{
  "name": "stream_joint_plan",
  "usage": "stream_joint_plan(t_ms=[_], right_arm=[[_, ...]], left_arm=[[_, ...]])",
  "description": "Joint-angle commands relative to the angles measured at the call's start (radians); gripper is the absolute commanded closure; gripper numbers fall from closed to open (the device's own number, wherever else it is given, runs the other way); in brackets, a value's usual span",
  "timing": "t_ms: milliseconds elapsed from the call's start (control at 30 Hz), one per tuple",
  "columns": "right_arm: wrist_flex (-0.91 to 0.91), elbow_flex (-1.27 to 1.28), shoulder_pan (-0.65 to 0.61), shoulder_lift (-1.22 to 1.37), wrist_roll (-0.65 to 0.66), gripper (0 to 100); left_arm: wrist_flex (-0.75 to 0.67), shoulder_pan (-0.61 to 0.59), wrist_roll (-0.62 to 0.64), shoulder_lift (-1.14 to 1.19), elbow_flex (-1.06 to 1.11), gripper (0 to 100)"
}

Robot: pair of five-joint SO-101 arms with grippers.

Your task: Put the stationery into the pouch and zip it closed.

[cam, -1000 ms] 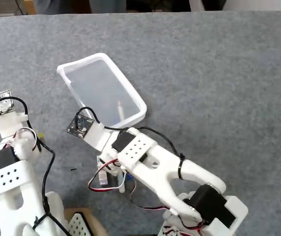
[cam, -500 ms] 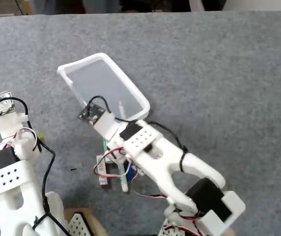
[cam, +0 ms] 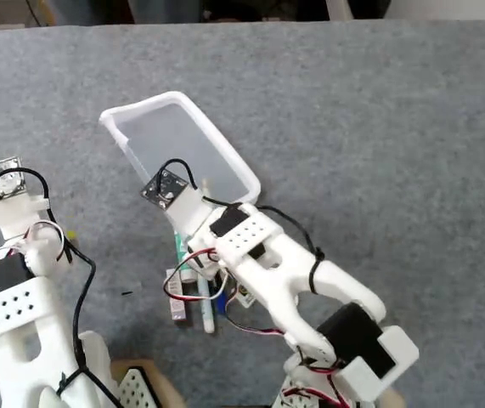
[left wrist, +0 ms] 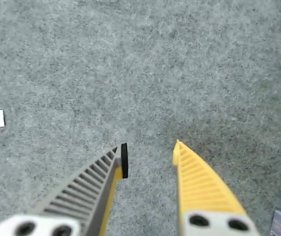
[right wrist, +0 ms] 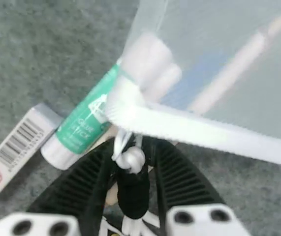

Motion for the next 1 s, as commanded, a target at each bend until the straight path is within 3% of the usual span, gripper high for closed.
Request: stream_joint_plan(t_ms=[0, 133, 233, 433, 800, 967], right_arm=[[0.006, 0.007, 0.005, 0.051, 0.003, 92.0], [0.008, 0.007, 0.005, 0.051, 0.003, 92.3], [0.008, 0.004, 0.005, 0.05, 0.003, 98.7], [0.021, -0.01, 0.005, 0.041, 0.003, 98.6], [0.468, -0.298, -0.015, -0.226, 0.015, 98.6], [0.626, -0.46, -0.015, -0.245, 0.117, 98.6]], left_arm=[[-0.002, -0.001, -0.011, 0.002, -0.007, 82], [-0.002, -0.001, -0.011, 0.002, -0.007, 82], [0.0, -0.001, -0.011, 0.002, -0.007, 82], [0.002, 0.001, -0.011, 0.003, 0.012, 82], [0.006, 0.081, -0.006, 0.002, 0.071, 82], [0.008, 0.077, -0.005, 0.002, 0.079, 82]])
